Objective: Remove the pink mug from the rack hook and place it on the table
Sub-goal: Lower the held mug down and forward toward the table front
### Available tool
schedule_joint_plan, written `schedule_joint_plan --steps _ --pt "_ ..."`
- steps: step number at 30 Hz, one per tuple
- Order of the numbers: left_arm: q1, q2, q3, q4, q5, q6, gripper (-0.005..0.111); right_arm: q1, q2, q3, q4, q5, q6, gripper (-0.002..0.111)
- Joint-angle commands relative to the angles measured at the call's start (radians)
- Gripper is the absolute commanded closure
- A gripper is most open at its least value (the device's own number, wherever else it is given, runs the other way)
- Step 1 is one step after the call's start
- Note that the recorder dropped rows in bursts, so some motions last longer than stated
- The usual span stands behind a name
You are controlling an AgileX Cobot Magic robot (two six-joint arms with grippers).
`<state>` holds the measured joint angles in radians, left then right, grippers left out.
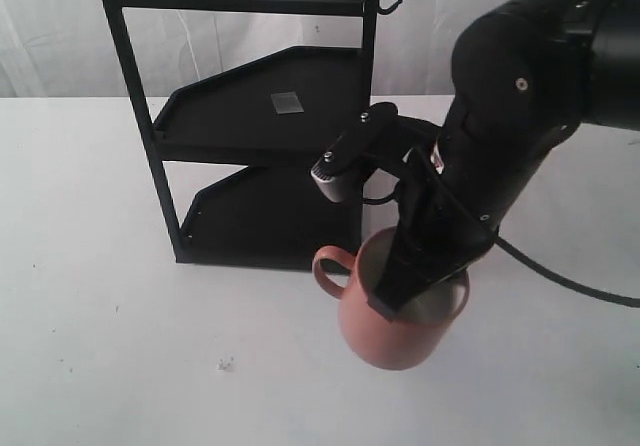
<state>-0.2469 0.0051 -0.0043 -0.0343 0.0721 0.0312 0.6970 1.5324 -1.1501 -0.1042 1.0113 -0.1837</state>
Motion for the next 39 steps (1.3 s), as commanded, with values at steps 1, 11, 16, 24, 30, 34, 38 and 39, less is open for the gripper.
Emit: schedule_joint_plan --steps 1,11,16,24,30,34,38,39 --pt "0.003 -0.005 0.004 -0.001 0.005 -0.005 0.107 0.035 0.045 -0.062 0.003 0.026 0.003 0.108" --pt "0.003 -0.005 0.004 -0.001 0.005 -0.005 0.107 0.040 0.148 -0.166 0.117 0.068 -0.068 0.108" --pt "0.003 -0.005 0.004 -0.001 0.005 -0.005 0.107 0.063 0.174 -0.166 0.134 0.063 -0.078 0.108" --pt "0.003 -0.005 0.004 -0.001 0.005 -0.005 0.107 0.111 0.242 -0.168 0.104 0.029 -0.083 0.108" --pt "0.003 -0.005 0.004 -0.001 0.005 -0.005 0.107 0.111 0.276 -0.199 0.104 0.035 -0.083 0.108" --pt "0.003 -0.005 0.004 -0.001 0.005 -0.005 0.107 0.121 0.304 -0.225 0.104 0.061 -0.083 0.108" --pt "0.003 -0.005 0.004 -0.001 0.005 -0.005 0.107 0.154 0.322 -0.238 0.081 0.066 -0.085 0.108" --pt "0.003 -0.005 0.004 -0.001 0.005 -0.005 0.107 0.159 0.327 -0.238 0.074 0.062 -0.085 0.108"
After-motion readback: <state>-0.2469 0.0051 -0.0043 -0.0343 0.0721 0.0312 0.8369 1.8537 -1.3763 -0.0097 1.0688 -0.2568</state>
